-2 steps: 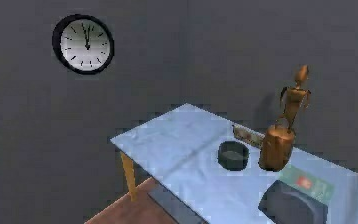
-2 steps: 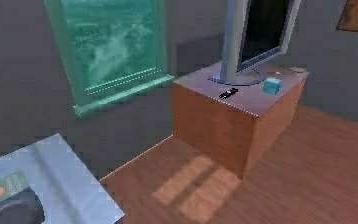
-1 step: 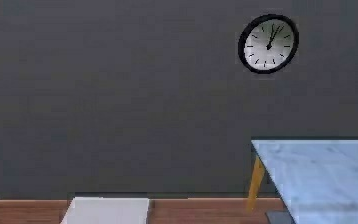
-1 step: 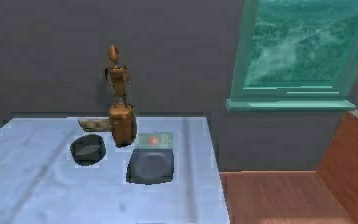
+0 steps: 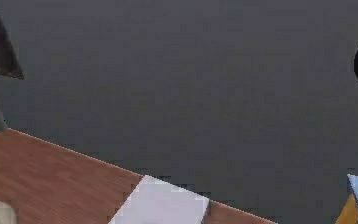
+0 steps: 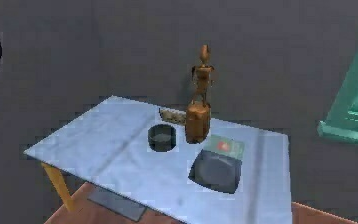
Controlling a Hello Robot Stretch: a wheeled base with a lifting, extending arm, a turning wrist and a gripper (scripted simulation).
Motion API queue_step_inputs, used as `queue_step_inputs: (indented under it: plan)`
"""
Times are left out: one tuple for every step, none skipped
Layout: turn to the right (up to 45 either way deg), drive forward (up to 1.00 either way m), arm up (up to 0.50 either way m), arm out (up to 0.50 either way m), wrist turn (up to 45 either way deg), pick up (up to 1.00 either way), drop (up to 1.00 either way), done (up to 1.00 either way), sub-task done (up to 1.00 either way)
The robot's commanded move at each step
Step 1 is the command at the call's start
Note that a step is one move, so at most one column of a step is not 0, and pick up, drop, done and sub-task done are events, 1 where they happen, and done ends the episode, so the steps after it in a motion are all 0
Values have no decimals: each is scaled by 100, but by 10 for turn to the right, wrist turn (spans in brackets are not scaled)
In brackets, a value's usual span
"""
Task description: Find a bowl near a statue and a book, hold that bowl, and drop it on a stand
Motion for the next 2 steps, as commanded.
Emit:
queue_step_inputs:
  plan:
    - [420,0,0,0,0,0,0,0,0]
    - [0,70,0,0,0,0,0,0,0]
